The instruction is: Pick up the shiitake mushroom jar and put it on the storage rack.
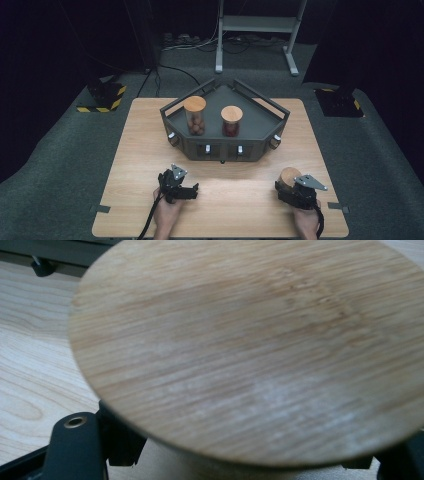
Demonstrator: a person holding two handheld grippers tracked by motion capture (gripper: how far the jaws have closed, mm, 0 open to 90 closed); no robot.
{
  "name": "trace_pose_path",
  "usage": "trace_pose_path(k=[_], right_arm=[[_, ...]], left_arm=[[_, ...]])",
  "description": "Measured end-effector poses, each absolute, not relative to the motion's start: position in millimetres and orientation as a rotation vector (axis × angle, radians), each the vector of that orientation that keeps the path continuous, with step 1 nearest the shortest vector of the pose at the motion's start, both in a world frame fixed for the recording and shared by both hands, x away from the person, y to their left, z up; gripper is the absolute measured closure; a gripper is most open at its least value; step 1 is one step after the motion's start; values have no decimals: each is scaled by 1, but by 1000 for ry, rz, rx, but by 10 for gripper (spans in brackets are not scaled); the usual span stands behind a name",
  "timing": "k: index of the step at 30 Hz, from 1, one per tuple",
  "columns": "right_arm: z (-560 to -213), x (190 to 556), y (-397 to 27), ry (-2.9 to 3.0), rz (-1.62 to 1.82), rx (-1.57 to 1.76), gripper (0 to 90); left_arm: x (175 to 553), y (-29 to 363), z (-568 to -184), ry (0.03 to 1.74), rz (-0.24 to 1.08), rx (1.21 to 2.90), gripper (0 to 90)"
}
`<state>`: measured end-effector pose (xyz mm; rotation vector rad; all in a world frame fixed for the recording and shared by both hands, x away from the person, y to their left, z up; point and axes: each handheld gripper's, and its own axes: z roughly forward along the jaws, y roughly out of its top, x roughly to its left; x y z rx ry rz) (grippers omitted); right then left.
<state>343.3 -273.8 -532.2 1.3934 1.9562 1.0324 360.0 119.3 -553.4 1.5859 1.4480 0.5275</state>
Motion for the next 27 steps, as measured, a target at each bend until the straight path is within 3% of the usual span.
trace_pose_path(k=[27], right_arm=[[-516,346,-269,2018,1085,1348,250]], left_arm=[[360,120,-553,1447,528,1589,20]])
